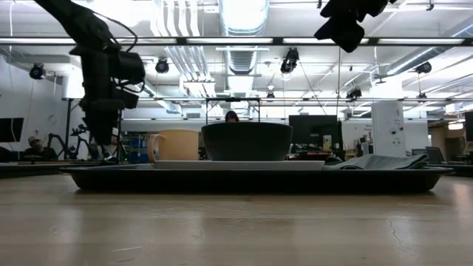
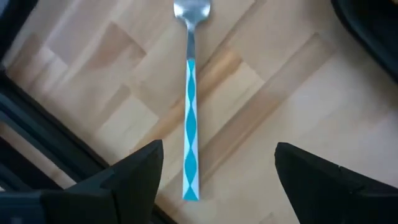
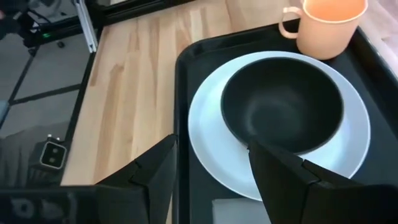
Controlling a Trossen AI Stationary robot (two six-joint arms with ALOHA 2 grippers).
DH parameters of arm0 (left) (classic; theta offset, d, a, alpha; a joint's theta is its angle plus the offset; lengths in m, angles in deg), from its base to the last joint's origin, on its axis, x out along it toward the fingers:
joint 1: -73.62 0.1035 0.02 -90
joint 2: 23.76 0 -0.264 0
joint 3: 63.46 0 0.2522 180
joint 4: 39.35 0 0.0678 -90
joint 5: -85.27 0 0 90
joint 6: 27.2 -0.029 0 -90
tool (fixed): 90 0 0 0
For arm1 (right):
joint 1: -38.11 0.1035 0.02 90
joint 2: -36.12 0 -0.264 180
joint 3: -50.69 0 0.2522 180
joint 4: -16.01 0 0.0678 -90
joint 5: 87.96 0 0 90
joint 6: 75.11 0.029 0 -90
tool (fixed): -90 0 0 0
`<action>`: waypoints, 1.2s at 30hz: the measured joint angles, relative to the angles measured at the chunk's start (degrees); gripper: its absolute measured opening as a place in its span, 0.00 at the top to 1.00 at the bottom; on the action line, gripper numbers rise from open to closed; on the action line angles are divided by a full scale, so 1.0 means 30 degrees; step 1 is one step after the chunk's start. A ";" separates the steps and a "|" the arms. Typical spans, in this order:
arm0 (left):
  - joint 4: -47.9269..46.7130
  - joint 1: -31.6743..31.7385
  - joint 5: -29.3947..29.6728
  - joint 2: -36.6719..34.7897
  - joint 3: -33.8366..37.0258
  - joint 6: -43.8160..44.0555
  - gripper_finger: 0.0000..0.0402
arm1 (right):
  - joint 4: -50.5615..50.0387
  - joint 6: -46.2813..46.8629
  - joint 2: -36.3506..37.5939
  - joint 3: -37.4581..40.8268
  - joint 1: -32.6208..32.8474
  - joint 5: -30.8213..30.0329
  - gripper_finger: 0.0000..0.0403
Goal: Set up tray
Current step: Put the blue fork on top of the gray table napkin on the black serving tray
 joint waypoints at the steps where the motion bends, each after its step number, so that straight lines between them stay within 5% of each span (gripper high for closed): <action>1: 0.0046 0.0159 -0.0019 0.0342 -0.0306 -0.0272 0.29 | 0.0001 0.0047 0.0000 0.0000 0.0000 0.0110 0.54; 13: -0.0642 0.1441 -0.0115 0.5165 -0.1792 -0.2042 0.29 | 0.0008 0.0271 0.0000 0.0000 0.0627 0.0459 0.54; 27: 0.1136 0.1694 -0.0150 0.6012 -0.0641 -0.2330 0.30 | 0.0005 0.0409 0.0000 0.0000 0.0627 0.0794 0.54; 36: 0.2012 0.1658 -0.0016 0.5939 -0.0019 -0.1976 0.52 | -0.0004 0.0057 0.0000 -0.1213 0.0873 0.0909 0.54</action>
